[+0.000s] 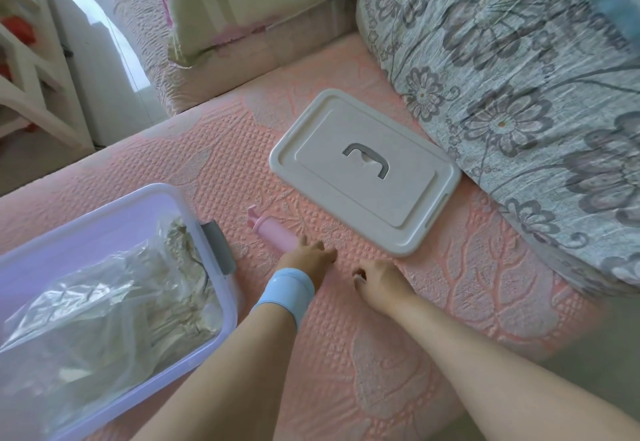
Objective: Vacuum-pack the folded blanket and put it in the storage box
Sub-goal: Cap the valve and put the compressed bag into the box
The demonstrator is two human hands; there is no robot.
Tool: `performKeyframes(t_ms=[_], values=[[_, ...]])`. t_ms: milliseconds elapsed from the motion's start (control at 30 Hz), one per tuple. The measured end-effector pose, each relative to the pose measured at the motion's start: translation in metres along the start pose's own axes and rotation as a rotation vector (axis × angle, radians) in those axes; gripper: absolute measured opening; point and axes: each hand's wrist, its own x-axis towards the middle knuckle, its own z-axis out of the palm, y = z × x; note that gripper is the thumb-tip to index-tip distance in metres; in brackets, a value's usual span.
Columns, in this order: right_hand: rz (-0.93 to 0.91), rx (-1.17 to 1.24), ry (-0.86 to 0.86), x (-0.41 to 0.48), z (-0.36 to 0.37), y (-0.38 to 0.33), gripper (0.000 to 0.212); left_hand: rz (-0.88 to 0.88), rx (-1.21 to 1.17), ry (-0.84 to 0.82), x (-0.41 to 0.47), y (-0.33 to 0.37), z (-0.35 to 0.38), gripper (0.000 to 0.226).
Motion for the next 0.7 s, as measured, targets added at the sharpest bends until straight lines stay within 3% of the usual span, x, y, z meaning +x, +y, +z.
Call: performKeyframes(t_ms=[67,133,200,300,367,433,600,667,700], values=[[0.071,0.217,0.082,0.001,-0.014,-0.017,0.016,0.074,0.019,0.148,-0.013,0.001,-0.017,0.048],[0.203,0.616,0.088,0.001,-0.029,-0.043,0.017,0.181,0.045,0.282,-0.026,-0.001,-0.035,0.041],[0.297,1.003,0.042,-0.003,-0.047,-0.074,0.020,0.272,-0.049,0.389,-0.046,-0.008,-0.052,0.042],[0.269,1.341,-0.068,-0.015,-0.073,-0.121,0.029,0.293,-0.263,0.602,-0.082,-0.021,-0.071,0.057],[0.194,1.383,-0.082,-0.024,-0.081,-0.151,0.028,0.217,-0.379,0.720,-0.108,-0.034,-0.079,0.060],[0.130,1.305,-0.040,-0.029,-0.081,-0.178,0.028,0.126,-0.609,0.735,-0.132,-0.050,-0.082,0.055],[-0.002,1.071,0.000,-0.040,-0.047,-0.243,0.021,-0.118,-1.479,0.814,-0.190,-0.098,-0.073,0.047],[-0.050,0.993,0.006,-0.046,-0.024,-0.264,0.016,-0.182,-1.602,0.843,-0.207,-0.121,-0.056,0.022],[-0.063,0.960,0.004,-0.049,-0.013,-0.273,0.013,-0.205,-1.611,0.814,-0.215,-0.131,-0.045,0.027]])
